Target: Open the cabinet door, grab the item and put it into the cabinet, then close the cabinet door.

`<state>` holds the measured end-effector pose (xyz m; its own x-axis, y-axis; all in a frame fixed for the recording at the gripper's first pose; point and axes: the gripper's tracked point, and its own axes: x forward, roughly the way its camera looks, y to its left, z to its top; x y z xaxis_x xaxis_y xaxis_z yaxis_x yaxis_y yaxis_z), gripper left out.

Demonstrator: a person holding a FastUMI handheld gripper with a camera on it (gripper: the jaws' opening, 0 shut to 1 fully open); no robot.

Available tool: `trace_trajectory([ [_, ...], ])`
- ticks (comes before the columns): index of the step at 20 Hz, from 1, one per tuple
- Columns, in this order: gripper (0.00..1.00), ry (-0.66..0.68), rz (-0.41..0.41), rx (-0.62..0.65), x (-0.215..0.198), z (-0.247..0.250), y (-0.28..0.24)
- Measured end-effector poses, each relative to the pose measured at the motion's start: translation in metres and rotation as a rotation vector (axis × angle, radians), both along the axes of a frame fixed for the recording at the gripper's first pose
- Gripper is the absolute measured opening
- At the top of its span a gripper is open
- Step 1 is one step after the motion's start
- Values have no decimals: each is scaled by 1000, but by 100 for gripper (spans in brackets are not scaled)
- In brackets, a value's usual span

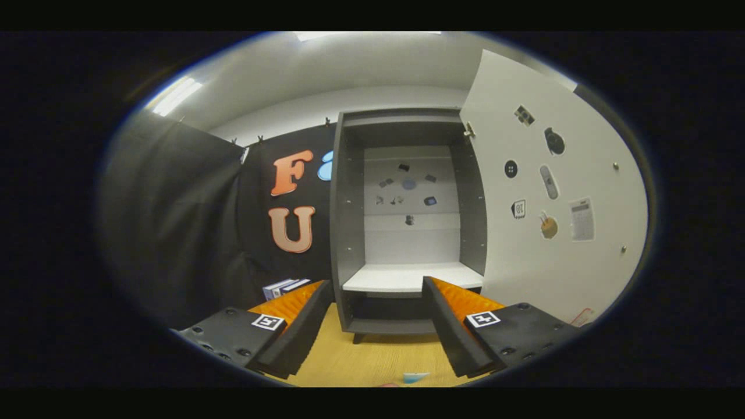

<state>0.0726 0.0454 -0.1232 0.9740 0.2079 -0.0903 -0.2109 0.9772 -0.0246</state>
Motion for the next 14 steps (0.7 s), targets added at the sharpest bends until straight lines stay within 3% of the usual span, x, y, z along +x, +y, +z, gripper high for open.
trace_trajectory([
  [7, 98, 141, -73, -27, 28, -95, -29],
  [14, 98, 299, -125, -40, 13, -191, -52],
])
